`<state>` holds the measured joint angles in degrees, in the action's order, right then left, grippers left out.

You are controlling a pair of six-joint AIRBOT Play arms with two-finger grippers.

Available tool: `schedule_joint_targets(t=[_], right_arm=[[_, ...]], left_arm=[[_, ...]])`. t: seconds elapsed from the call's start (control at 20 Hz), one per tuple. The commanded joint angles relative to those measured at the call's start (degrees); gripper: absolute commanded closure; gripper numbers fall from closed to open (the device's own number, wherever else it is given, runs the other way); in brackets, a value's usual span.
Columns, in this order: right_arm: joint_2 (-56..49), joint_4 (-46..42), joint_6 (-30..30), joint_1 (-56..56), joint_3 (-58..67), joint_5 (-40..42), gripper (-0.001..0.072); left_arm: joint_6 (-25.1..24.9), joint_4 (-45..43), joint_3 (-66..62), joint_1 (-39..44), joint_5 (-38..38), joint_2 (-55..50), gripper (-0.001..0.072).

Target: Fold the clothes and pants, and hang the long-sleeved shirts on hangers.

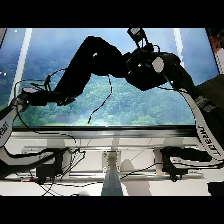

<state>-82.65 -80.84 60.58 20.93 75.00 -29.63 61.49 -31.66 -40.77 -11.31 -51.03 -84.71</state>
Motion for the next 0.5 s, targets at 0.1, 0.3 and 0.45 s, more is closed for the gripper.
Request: schedule_joint_targets(t=[0.1, 0.3, 0.45], right_arm=[[0.04, 0.07, 0.44, -0.17, 0.07, -0.57, 0.0691], [0.04, 0.02, 0.42, -0.17, 0.07, -0.59, 0.0691], [0.04, 0.0, 0.42, -0.17, 0.07, -0.57, 0.0691]], left_arm=[[-0.24, 5.66, 0.39, 0.72, 13.35, -1.51, 0.0251], [-0.61, 5.97, 0.04, -0.72, 9.29, -0.52, 0.0247], [-4.46, 5.95, 0.04, -4.81, 0.98, 2.93, 0.0247]])
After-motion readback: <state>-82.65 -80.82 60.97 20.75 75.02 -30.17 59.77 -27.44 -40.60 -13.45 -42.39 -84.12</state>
